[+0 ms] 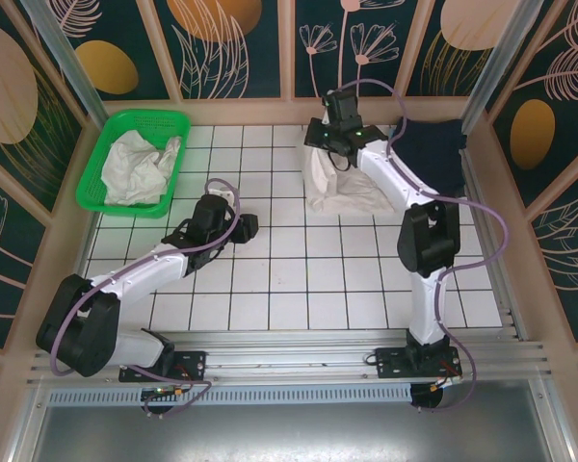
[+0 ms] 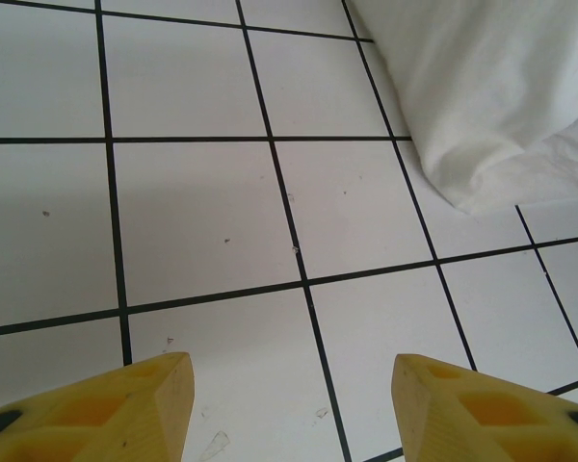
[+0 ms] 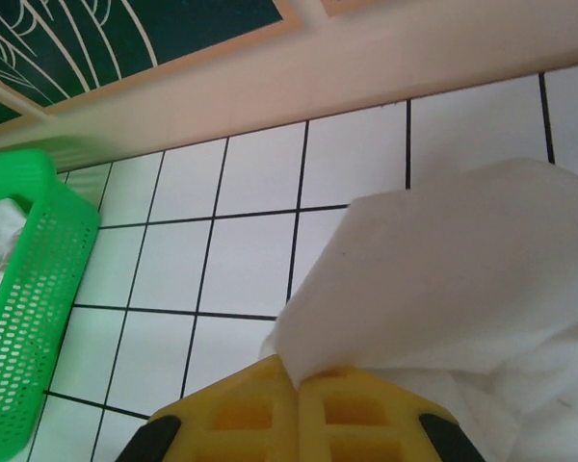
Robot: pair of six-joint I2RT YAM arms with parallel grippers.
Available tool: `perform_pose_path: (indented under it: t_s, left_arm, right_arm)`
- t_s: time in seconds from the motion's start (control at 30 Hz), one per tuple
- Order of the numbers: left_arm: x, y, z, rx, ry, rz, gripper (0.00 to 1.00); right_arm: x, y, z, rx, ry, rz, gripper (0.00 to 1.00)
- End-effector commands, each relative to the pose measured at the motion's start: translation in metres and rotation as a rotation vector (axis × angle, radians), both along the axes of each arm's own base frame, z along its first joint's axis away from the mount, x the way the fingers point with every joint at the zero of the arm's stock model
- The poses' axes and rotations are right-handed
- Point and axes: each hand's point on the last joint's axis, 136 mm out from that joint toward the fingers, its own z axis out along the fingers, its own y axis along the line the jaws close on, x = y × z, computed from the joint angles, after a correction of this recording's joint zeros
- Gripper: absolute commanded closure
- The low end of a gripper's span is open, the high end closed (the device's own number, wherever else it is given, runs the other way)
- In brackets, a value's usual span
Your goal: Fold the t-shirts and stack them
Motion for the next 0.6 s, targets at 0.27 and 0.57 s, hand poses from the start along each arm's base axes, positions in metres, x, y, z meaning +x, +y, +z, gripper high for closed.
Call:
perform_pose_path:
  t_s: [0.27,0.57]
  left_arm:
    - [0.010,-0.013,-0.010,-0.043,0.017,-0.030,0.43]
    - [0.016,-0.024,-0.014,-0.063,0.039,-0.055,0.43]
  right_arm:
    - [0.005,-0.107,-0.069,0.106,0.112,-0.090,1.00]
    - [0.005,-0.153,-0.077,0.098,0.166,-0.054,1.00]
